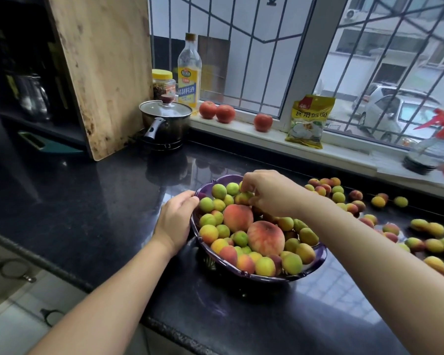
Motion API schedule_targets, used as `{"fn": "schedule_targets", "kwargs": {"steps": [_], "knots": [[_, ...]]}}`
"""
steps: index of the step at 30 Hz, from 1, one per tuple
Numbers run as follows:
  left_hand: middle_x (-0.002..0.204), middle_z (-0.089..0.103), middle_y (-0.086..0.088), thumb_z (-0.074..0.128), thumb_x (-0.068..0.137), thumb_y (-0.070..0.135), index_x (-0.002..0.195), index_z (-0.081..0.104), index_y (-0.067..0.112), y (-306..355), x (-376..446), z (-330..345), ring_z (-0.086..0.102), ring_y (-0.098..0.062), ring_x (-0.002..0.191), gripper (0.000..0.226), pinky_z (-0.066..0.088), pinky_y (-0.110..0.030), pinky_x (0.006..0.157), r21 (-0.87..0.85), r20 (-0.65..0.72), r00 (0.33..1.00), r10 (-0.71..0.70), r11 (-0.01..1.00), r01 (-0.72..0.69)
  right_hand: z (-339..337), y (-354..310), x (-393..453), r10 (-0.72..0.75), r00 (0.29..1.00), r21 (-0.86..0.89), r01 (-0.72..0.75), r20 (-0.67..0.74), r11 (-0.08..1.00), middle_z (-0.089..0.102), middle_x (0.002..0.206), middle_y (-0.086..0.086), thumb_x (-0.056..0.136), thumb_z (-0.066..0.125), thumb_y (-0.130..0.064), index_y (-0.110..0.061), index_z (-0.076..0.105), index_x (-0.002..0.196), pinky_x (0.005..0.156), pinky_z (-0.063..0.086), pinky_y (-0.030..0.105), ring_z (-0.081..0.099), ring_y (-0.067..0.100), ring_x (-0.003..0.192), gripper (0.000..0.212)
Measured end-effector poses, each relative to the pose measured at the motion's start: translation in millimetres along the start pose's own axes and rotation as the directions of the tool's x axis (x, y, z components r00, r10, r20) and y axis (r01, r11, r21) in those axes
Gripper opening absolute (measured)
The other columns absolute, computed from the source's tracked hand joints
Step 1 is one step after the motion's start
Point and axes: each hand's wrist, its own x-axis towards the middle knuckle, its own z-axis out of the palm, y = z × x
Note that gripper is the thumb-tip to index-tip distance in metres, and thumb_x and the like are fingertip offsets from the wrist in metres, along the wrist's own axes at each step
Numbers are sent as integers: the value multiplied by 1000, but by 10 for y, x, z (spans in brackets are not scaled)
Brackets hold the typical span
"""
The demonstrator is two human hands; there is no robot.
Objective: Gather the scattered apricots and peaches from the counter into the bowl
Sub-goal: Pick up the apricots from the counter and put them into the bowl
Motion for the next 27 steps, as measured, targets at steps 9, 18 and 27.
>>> {"fn": "schedule_targets", "kwargs": {"steps": [9,18,27], "knots": [[81,68,-16,48,87,35,80,66,2,44,-22,7,54,-11,72,39,44,-34,69,-50,5,999,33,998,-32,-110,269,-183,191,934,250,-115,-302,961,63,107,-8,97,60,-16,-21,69,116,84,46,24,58,10,96,22],[76,69,-9,49,86,40,76,67,14,-67,38,0,58,-22,77,33,49,-53,83,-62,-7,998,57,996,-57,289,1339,-699,780,570,385,-680,-258,624,70,103,11,98,57,-21,-13,70,109,70,41,30,56,22,82,19],[96,76,-16,52,84,48,91,77,16,-91,42,-6,65,-47,103,40,49,-66,97,-117,-2,999,39,992,-39,337,1107,-649,561,794,-99,-594,-233,799,60,124,10,96,60,-39,-21,60,121,92,42,44,49,33,112,31]]}}
